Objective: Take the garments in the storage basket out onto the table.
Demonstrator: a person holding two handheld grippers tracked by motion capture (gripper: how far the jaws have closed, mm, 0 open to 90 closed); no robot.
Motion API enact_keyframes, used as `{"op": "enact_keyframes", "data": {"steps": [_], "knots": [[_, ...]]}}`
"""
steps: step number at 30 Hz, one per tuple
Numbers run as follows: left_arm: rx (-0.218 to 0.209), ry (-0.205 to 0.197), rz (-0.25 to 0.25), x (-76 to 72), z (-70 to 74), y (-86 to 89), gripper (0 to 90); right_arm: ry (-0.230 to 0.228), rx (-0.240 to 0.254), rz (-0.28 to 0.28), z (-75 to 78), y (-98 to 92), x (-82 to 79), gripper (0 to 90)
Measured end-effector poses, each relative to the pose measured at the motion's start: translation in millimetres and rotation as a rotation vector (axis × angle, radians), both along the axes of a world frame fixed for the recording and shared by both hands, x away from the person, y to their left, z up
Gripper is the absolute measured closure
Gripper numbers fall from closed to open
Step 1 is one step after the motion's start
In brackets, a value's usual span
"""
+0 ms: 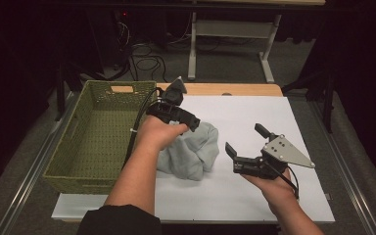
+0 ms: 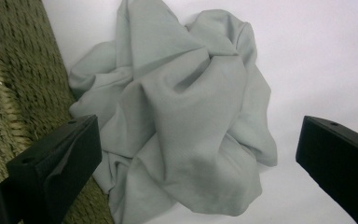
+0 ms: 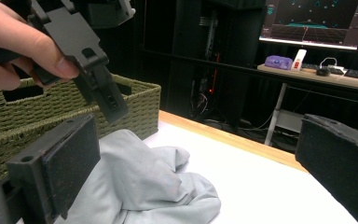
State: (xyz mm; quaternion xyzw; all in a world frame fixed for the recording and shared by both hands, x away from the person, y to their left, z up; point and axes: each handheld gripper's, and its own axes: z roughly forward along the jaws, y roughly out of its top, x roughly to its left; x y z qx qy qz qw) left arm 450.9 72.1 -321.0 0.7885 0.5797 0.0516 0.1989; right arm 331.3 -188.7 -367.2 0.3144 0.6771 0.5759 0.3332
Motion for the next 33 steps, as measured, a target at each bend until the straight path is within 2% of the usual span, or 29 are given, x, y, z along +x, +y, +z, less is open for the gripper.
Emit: {"op": "enact_keyframes", "data": {"steps": [2,8,13,22,27,33], "knots": [[-0.005,-0.002,-0.006,-1.7,-1.6,0.6,0.6,0.0,-0.001,0.001,-0.1,0.2,-0.2,0.6],[-0.035,-0.047,-0.014,-8.7,-6.9,4.3,0.6,0.004,-0.004,0.001,-1.0,0.9,-0.1,0.6],[-0.047,-0.115,-0.022,-16.2,-11.5,9.1,0.6,0.005,-0.002,-0.001,-1.0,0.6,0.0,0.6],[-0.108,-0.19,-0.059,-32.9,-22.1,13.0,0.1,0.005,-0.008,-0.002,-2.1,1.3,0.1,0.6],[-0.122,-0.224,-0.072,-42.7,-28.8,12.7,0.1,0.004,-0.012,-0.002,-2.5,1.0,-0.3,0.6],[-0.183,-0.326,-0.099,-61.7,-36.1,10.2,0.1,0.005,-0.016,-0.006,-3.3,-0.6,0.4,0.6]]}}
